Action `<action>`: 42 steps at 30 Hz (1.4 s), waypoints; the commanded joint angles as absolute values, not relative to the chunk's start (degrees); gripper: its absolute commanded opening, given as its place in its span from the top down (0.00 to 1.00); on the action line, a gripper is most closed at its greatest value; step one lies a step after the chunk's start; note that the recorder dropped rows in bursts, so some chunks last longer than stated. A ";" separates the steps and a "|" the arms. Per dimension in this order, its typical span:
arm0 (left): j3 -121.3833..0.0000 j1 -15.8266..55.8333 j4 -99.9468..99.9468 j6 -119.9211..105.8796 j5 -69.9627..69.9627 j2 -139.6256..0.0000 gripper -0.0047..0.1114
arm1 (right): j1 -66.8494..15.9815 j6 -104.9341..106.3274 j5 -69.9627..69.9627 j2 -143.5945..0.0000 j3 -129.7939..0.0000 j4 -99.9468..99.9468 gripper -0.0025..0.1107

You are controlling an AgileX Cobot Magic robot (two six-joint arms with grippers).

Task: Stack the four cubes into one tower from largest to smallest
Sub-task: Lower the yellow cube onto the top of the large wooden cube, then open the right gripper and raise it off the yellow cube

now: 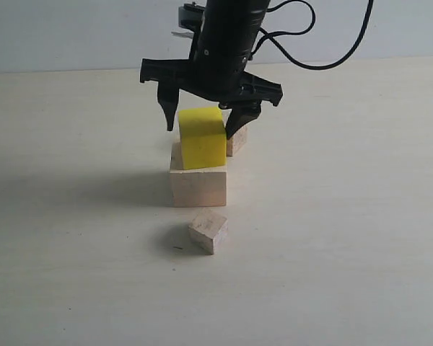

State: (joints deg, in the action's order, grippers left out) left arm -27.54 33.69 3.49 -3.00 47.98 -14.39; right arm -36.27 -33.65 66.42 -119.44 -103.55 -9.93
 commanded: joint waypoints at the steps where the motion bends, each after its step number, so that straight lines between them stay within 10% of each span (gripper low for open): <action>1: -27.16 34.03 3.67 -2.78 47.43 -13.95 0.96 | -36.06 -33.65 67.10 -119.22 -103.74 -10.51 0.32; 42: -27.16 34.03 3.67 -2.78 47.43 -13.95 0.96 | -36.06 -34.47 67.09 -116.85 -103.74 -8.10 0.32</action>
